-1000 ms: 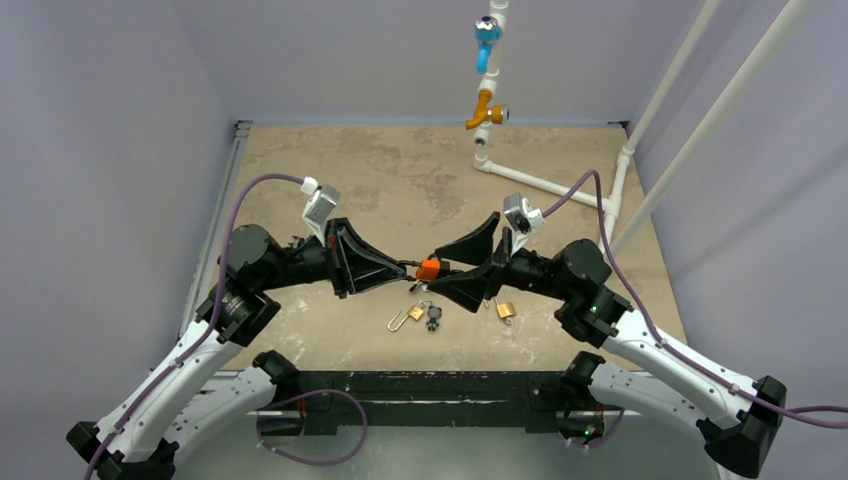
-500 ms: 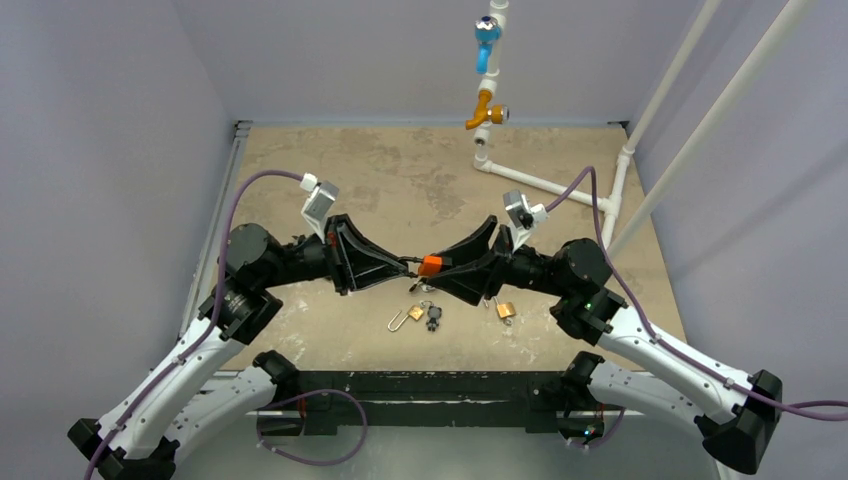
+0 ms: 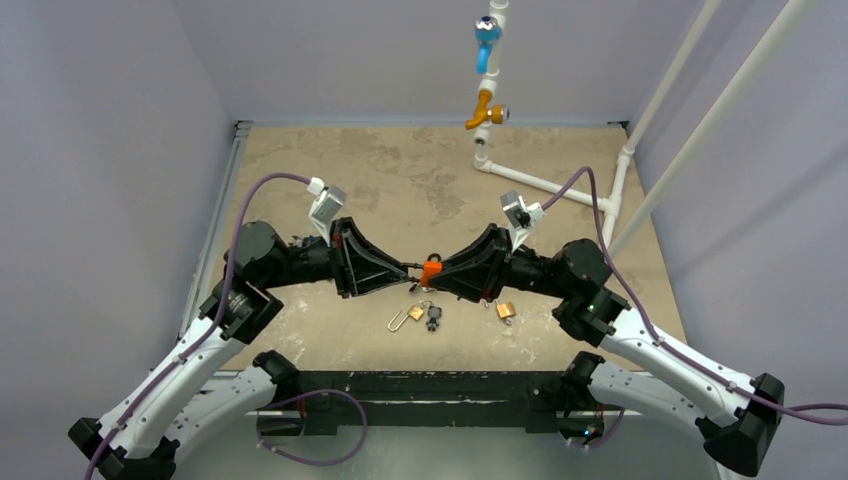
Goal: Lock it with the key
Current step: Lock the lock.
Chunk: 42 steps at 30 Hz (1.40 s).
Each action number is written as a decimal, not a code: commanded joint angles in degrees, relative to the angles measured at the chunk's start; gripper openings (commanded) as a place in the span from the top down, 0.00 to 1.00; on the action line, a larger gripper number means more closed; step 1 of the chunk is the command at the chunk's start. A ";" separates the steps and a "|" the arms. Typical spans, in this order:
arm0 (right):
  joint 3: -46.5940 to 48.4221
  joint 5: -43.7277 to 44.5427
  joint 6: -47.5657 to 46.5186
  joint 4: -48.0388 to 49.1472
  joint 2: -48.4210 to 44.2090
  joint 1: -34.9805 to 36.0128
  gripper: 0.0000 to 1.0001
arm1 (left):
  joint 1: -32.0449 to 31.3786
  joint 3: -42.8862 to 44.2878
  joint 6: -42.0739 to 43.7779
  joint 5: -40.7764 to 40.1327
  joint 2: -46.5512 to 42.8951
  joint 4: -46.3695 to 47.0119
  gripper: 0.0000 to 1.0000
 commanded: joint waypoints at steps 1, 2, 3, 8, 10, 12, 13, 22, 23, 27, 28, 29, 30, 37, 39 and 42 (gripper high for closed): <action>3.04 -0.75 1.17 1.25 -2.23 -0.05 1.00 | 0.33 2.25 3.08 0.84 -0.66 -2.87 0.76; 3.00 -0.73 1.12 0.97 -2.29 -0.02 1.00 | 0.33 2.21 3.33 0.82 -0.85 -3.23 0.76; 3.06 -0.85 1.01 0.64 -2.25 -0.02 1.00 | 0.28 2.27 3.55 0.77 -0.98 -3.54 0.75; 3.04 -2.09 0.96 -0.13 -1.53 -0.02 1.00 | 0.33 2.81 5.04 0.69 -1.64 -5.52 0.75; 3.04 -2.37 0.96 -0.21 -1.10 -0.05 1.00 | 0.28 3.04 5.57 0.69 -1.81 -6.10 0.75; 2.92 -2.57 1.01 -0.34 -0.75 -0.10 1.00 | 0.30 3.26 5.89 0.94 -1.84 -6.54 0.75; 2.86 -2.66 1.04 -0.27 -0.55 -0.03 1.00 | 0.32 3.40 6.14 1.01 -1.83 -6.80 0.75; 2.84 -2.59 1.37 0.18 -0.21 -0.05 1.00 | 0.33 4.19 8.12 1.37 -1.41 -9.31 0.96; 2.86 -2.66 1.54 0.24 -0.22 -0.03 1.00 | 0.33 4.39 8.67 1.35 -1.42 -9.98 1.00; 3.44 -3.99 2.51 0.54 0.14 -0.07 1.00 | 0.28 4.70 10.98 0.15 -1.48 -13.03 1.00; 3.52 -4.49 3.06 0.98 0.39 -0.05 1.00 | 0.25 4.78 11.28 -0.02 -1.56 -13.35 1.00; 3.56 -5.13 3.76 1.64 0.65 0.03 1.00 | 0.20 4.68 11.41 -0.28 -1.64 -13.39 1.00; 3.53 -5.81 4.45 2.51 0.94 -0.01 1.00 | 0.07 4.70 11.48 -0.36 -1.65 -13.47 1.00; 3.17 -5.90 5.47 4.13 2.00 0.07 1.00 | -2.91 5.16 11.22 -1.65 -0.86 -12.86 1.00; 3.29 -5.70 5.64 4.68 2.21 0.16 1.00 | -3.75 5.14 11.07 -2.13 -0.47 -12.72 1.00; 3.59 -5.21 5.32 4.77 2.56 0.24 1.00 | -4.87 5.02 10.68 -2.51 0.06 -12.11 1.00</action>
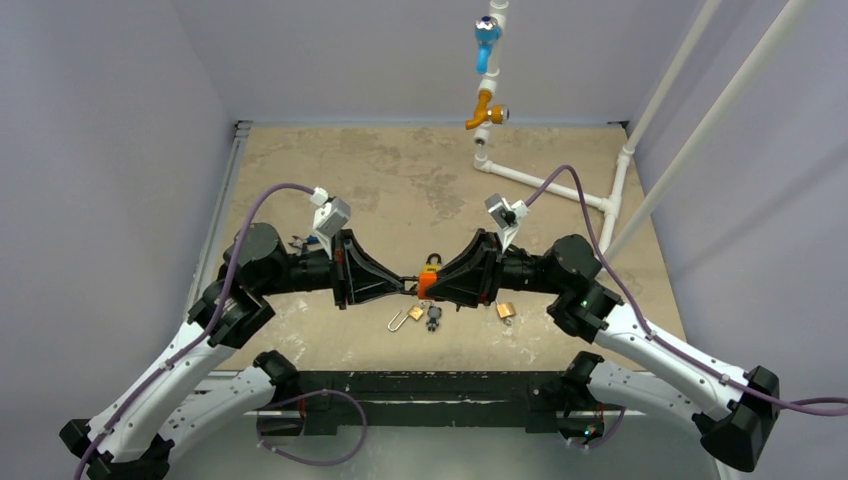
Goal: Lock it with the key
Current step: Lock the lock.
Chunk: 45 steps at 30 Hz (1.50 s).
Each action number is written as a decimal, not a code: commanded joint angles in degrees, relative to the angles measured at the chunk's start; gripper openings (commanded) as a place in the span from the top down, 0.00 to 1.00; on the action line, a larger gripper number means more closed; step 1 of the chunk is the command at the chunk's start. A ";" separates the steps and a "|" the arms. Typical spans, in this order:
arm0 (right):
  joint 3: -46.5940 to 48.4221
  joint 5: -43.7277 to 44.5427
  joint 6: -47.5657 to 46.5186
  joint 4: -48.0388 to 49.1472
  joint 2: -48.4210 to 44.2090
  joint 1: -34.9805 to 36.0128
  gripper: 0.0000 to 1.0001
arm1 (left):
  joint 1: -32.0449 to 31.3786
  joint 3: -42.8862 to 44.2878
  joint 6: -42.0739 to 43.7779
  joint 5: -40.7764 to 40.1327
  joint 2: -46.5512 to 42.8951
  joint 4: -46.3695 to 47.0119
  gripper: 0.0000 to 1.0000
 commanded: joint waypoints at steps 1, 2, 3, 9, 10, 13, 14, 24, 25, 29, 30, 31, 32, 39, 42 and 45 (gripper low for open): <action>3.75 0.83 0.53 6.10 0.41 0.31 1.00 | -2.04 1.74 0.23 -0.59 1.31 1.77 1.00; 3.93 0.88 0.36 6.09 0.67 0.33 1.00 | -2.27 1.71 -0.01 -0.62 1.39 2.13 1.00; 4.12 0.90 0.26 6.05 1.01 0.38 1.00 | -2.46 1.77 -0.12 -0.73 1.47 2.33 1.00; 4.92 1.26 -0.51 5.63 2.09 0.81 1.00 | -3.30 1.35 -0.63 -1.41 1.92 2.88 1.00; 4.95 1.33 -0.62 5.48 2.23 0.85 1.00 | -3.43 1.27 -0.78 -1.45 1.98 3.11 1.00; 5.07 1.67 -1.02 5.02 2.44 1.13 1.00 | -3.64 1.19 -0.92 -1.37 2.03 3.35 1.00; 5.06 1.83 -1.12 4.91 2.47 1.19 1.00 | -3.69 1.17 -0.89 -1.43 1.97 3.33 1.00; 5.46 2.77 -2.08 3.65 2.68 2.15 1.00 | -4.14 0.93 -1.21 -1.19 2.22 3.89 1.00; 5.56 2.83 -2.20 3.54 2.77 2.25 1.00 | -4.11 0.92 -1.24 -1.13 2.23 3.87 1.00; 5.93 3.04 -2.56 3.04 2.97 2.65 1.00 | -4.31 0.91 -1.32 -1.11 2.23 3.98 1.00; 5.97 3.12 -2.64 3.01 2.99 2.70 1.00 | -4.29 0.90 -1.35 -1.11 2.21 3.98 1.00; 6.03 3.10 -2.64 2.98 3.00 2.75 1.00 | -4.33 0.90 -1.36 -1.11 2.18 3.98 1.00; 6.08 3.14 -2.63 2.92 3.00 2.79 1.00 | -4.38 0.86 -1.44 -1.11 2.14 3.98 1.00; 6.28 3.22 -2.84 2.58 3.08 3.23 1.00 | -4.65 0.86 -1.56 -1.02 2.23 4.07 1.00; 6.36 3.37 -2.97 2.56 3.08 3.40 1.00 | -4.72 0.87 -1.55 -1.02 2.34 4.07 1.00; 6.38 3.40 -3.06 2.47 3.18 3.54 1.00 | -4.81 0.82 -1.61 -0.95 2.44 4.09 1.00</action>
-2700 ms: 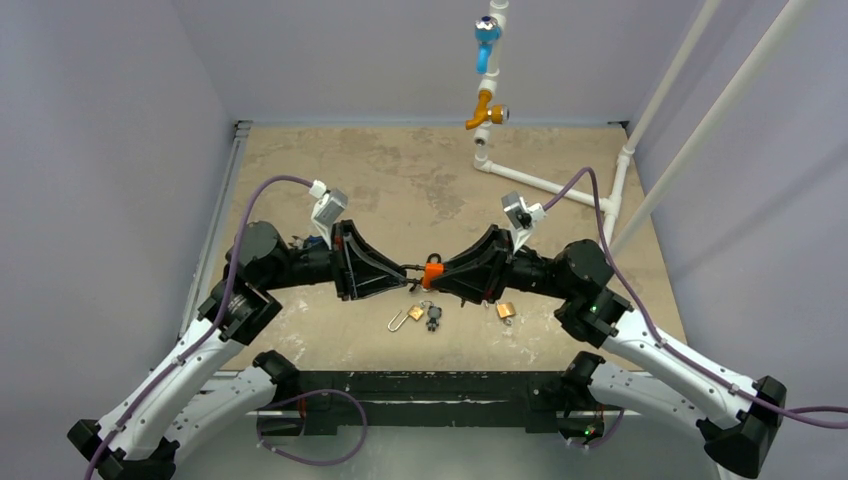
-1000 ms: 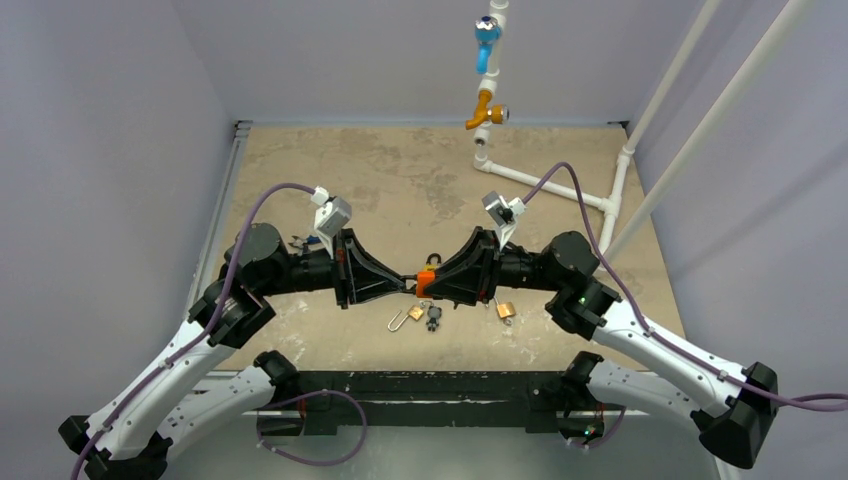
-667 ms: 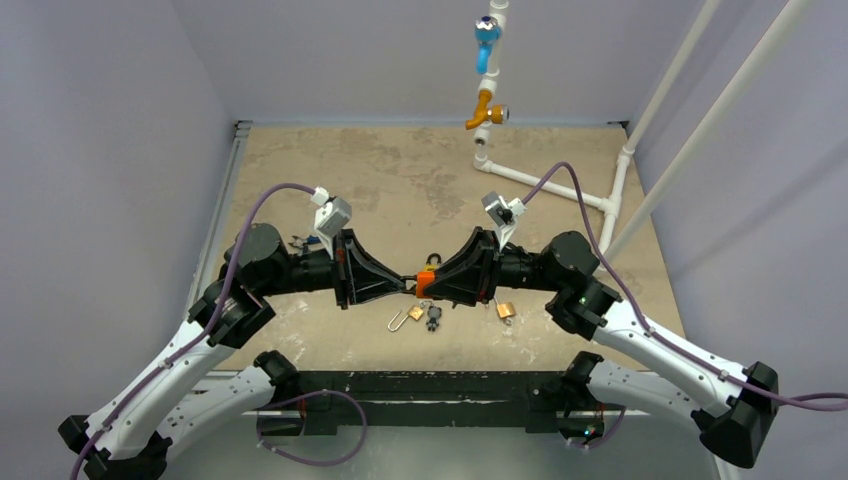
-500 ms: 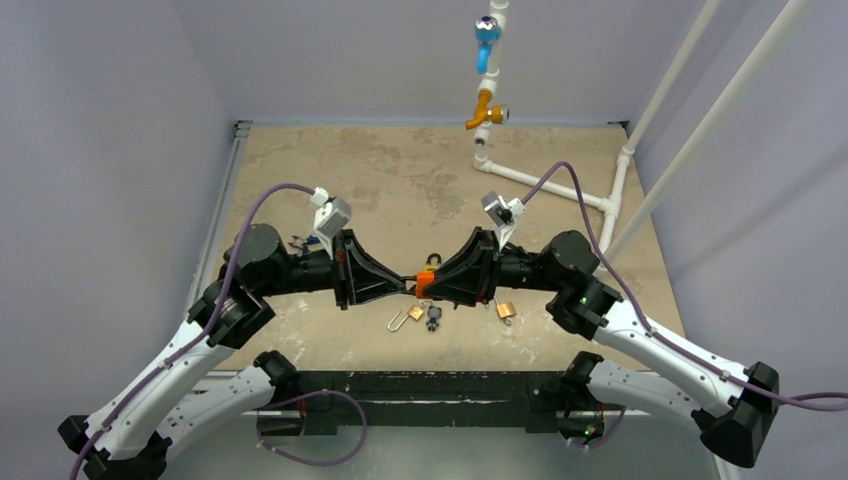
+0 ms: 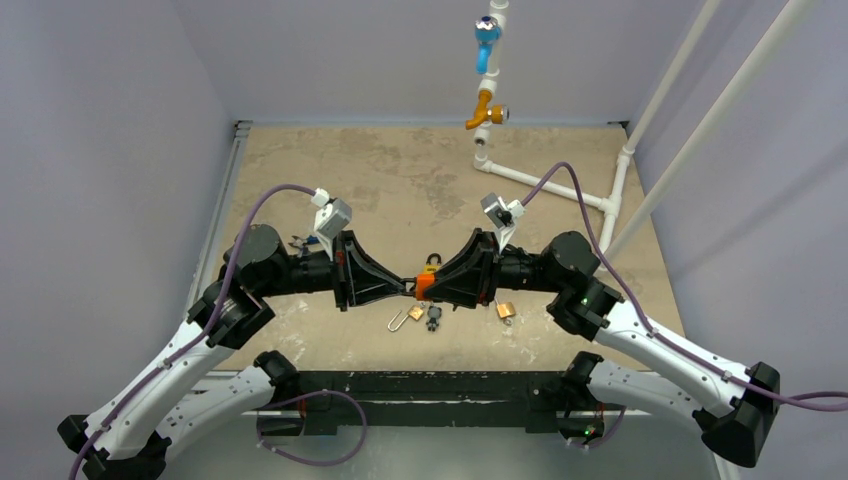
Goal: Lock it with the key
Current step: Lock the lock.
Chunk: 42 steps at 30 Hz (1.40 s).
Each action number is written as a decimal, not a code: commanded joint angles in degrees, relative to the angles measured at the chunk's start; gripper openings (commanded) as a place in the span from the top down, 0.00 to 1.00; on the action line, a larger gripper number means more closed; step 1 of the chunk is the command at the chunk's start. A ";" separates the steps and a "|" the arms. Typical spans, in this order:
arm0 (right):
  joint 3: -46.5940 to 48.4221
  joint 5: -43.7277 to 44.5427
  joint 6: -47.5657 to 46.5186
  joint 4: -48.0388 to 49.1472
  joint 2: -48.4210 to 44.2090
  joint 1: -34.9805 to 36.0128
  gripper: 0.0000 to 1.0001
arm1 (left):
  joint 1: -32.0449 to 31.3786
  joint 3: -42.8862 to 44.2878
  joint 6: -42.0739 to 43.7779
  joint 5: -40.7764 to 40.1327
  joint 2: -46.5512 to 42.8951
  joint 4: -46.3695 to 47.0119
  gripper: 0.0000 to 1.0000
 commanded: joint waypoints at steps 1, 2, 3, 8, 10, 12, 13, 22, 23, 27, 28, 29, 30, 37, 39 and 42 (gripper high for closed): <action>4.17 3.26 -0.91 4.81 1.66 2.09 1.00 | -2.12 0.55 -1.07 1.38 2.06 3.83 1.00; 4.19 3.40 -0.96 4.84 1.66 2.10 1.00 | -2.16 0.51 -1.13 1.41 2.08 3.85 1.00; 4.24 3.31 -0.97 4.76 1.71 2.10 1.00 | -2.21 0.55 -1.13 1.41 2.13 3.93 1.00; 4.18 3.39 -0.97 4.79 1.66 2.27 1.00 | -2.42 0.50 -1.18 1.41 2.28 3.99 1.00; 4.26 3.44 -1.02 4.74 1.66 2.36 1.00 | -2.48 0.35 -1.13 1.41 2.38 4.02 1.00; 4.34 3.38 -1.03 4.69 1.75 2.46 1.00 | -2.52 0.26 -1.18 1.50 2.32 4.17 1.00; 4.35 3.38 -1.11 4.67 1.83 2.45 1.00 | -2.52 0.27 -1.21 1.56 2.39 4.20 1.00; 4.45 3.66 -1.29 4.67 2.21 2.88 1.00 | -2.69 -0.06 -1.74 2.02 2.58 4.82 1.00; 4.43 3.62 -1.33 4.73 2.26 2.89 1.00 | -2.69 -0.08 -1.74 2.02 2.58 4.82 1.00; 4.52 3.62 -1.30 4.84 2.62 3.13 1.00 | -2.86 -0.07 -1.74 2.11 2.65 4.81 1.00; 4.52 3.61 -1.34 4.79 2.69 3.15 1.00 | -2.99 -0.10 -1.72 2.11 2.70 4.82 1.00; 4.58 3.59 -1.33 4.83 2.72 3.25 1.00 | -3.08 -0.08 -1.74 2.11 2.72 4.82 1.00; 4.63 3.59 -1.32 4.84 2.72 3.25 1.00 | -3.13 -0.08 -1.70 2.11 2.75 4.78 1.00; 4.66 3.77 -1.48 4.70 2.81 3.42 1.00 | -3.57 0.07 -1.63 2.11 3.09 4.91 1.00; 4.61 3.85 -1.53 4.67 2.93 3.50 1.00 | -3.70 0.08 -1.65 2.07 3.13 4.91 1.00; 4.73 3.87 -1.58 4.59 2.89 3.64 1.00 | -3.75 0.10 -1.58 1.98 3.16 4.91 1.00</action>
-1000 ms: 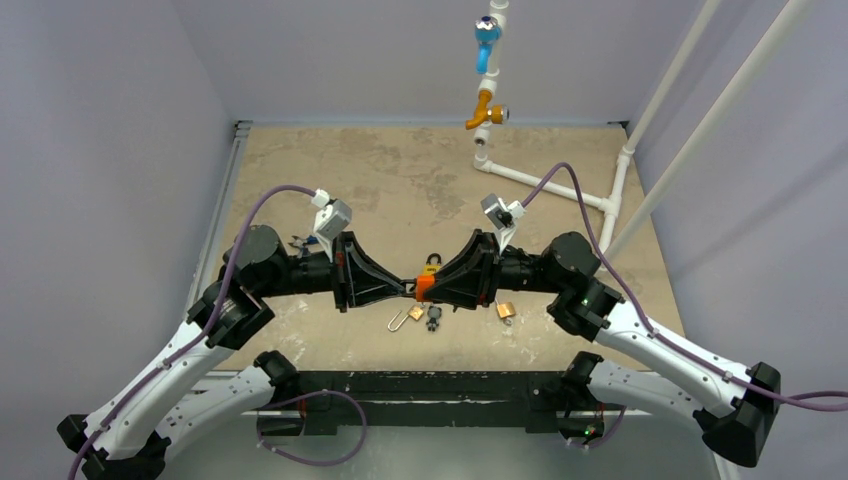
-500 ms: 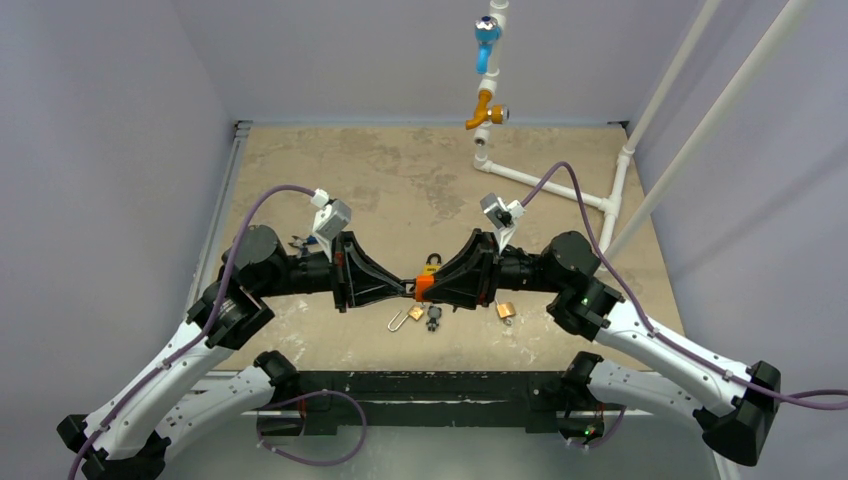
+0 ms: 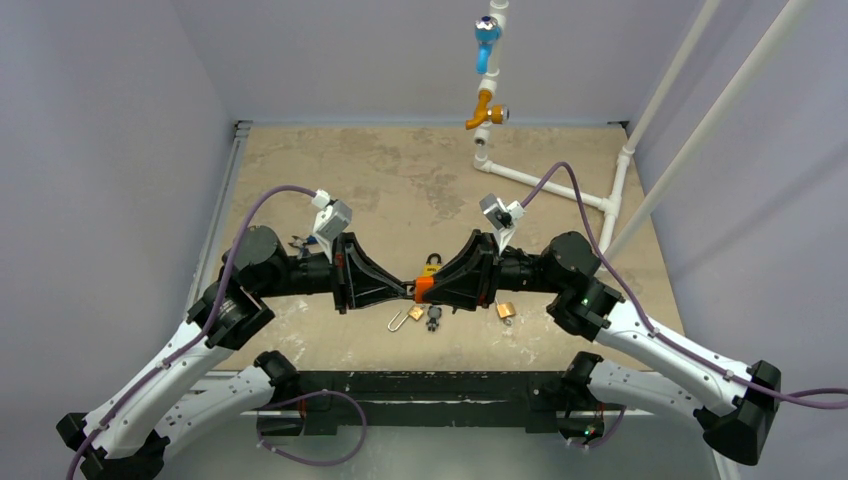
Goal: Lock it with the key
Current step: Lock the lock.
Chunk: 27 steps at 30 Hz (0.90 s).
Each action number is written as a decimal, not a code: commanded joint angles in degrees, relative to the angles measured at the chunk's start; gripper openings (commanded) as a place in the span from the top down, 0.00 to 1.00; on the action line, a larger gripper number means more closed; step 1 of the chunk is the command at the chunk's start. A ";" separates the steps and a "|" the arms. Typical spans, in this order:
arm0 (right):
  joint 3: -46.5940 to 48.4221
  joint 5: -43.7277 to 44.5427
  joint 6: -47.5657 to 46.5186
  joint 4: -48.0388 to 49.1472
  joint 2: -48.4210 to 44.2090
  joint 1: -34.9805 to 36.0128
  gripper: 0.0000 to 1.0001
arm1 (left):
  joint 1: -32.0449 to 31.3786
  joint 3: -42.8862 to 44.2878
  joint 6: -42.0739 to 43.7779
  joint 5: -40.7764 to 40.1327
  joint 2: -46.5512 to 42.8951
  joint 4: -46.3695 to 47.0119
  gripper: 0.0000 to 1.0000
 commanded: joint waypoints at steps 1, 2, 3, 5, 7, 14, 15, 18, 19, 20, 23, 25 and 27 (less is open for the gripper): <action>4.00 3.94 -1.09 4.61 2.53 2.33 1.00 | -2.55 0.13 -0.74 1.02 3.15 3.71 1.00; 3.98 3.97 -1.06 4.56 2.52 2.40 1.00 | -2.55 0.11 -0.79 0.91 3.11 3.64 1.00; 3.97 3.95 -1.05 4.52 2.52 2.41 1.00 | -2.55 0.13 -0.79 0.73 3.03 3.53 1.00; 4.00 4.02 -1.14 4.51 2.52 2.46 1.00 | -2.62 0.08 -0.74 0.01 2.89 3.19 1.00; 3.98 4.05 -1.16 4.53 2.54 2.51 1.00 | -2.58 0.20 -0.75 -0.52 2.76 2.76 1.00; 4.17 4.22 -1.50 4.27 2.85 3.00 1.00 | -2.67 0.34 -0.89 -0.65 2.95 2.31 1.00; 4.30 4.24 -1.54 4.11 2.91 3.09 1.00 | -2.71 0.33 -0.88 -0.65 2.98 2.32 1.00; 4.48 4.42 -1.87 3.77 2.96 3.36 1.00 | -2.64 0.48 -0.97 -0.65 3.09 2.31 1.00; 4.59 4.44 -1.93 3.65 3.01 3.44 1.00 | -2.65 0.49 -0.95 -0.59 3.15 2.32 1.00; 4.57 4.50 -2.02 3.62 3.05 3.53 1.00 | -2.64 0.71 -1.02 -0.50 3.31 2.24 1.00; 4.66 4.64 -2.11 3.59 3.01 3.73 1.00 | -2.64 1.04 -1.04 -0.18 4.07 1.84 0.98; 4.61 4.95 -2.17 3.56 2.81 3.73 1.00 | -2.66 1.05 -1.03 -0.11 4.18 1.84 0.92; 4.56 5.58 -2.48 3.24 2.26 3.74 1.00 | -2.71 1.06 -0.98 -0.33 4.08 1.80 0.88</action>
